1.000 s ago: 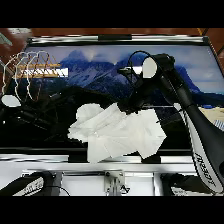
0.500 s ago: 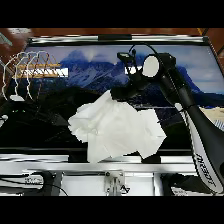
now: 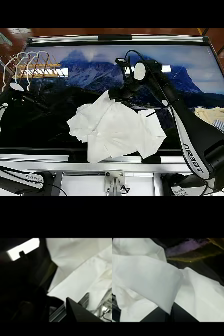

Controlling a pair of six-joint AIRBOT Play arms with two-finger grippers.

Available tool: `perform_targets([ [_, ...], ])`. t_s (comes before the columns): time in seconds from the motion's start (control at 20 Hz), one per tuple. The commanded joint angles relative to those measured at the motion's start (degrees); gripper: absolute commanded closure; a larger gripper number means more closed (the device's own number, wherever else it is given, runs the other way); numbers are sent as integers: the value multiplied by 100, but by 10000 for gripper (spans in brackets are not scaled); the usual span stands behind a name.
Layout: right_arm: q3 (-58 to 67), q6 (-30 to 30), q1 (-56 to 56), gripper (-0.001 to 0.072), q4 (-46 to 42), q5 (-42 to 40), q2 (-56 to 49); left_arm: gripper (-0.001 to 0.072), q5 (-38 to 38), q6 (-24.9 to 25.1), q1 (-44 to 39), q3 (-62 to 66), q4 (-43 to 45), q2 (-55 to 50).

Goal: Fold the shirts.

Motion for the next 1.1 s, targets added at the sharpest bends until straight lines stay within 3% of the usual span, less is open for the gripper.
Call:
perform_targets([
  [0.0,7,-52,-2,636,-249,286,-48,417,74,-643,-4,376,905,236],
  [0.1,7,-57,-2,636,-247,363,-48,417,17,-942,-35,372,903,496],
  [0.45,212,-472,-2,636,-243,925,55,435,595,-907,-1025,-999,903,2232],
  [0.55,304,-452,-2,636,-79,925,90,202,638,-726,-1502,-1521,964,2485],
  [0.6,323,-450,-2,636,-2,940,90,146,654,-745,-1768,-1727,1139,2481],
  [0.75,323,-450,2,636,232,1012,90,177,1539,-1051,-2389,-2131,2120,2474],
  [1.05,323,-459,2,636,245,1106,90,178,2918,-1386,-3012,-2194,2704,2179],
])
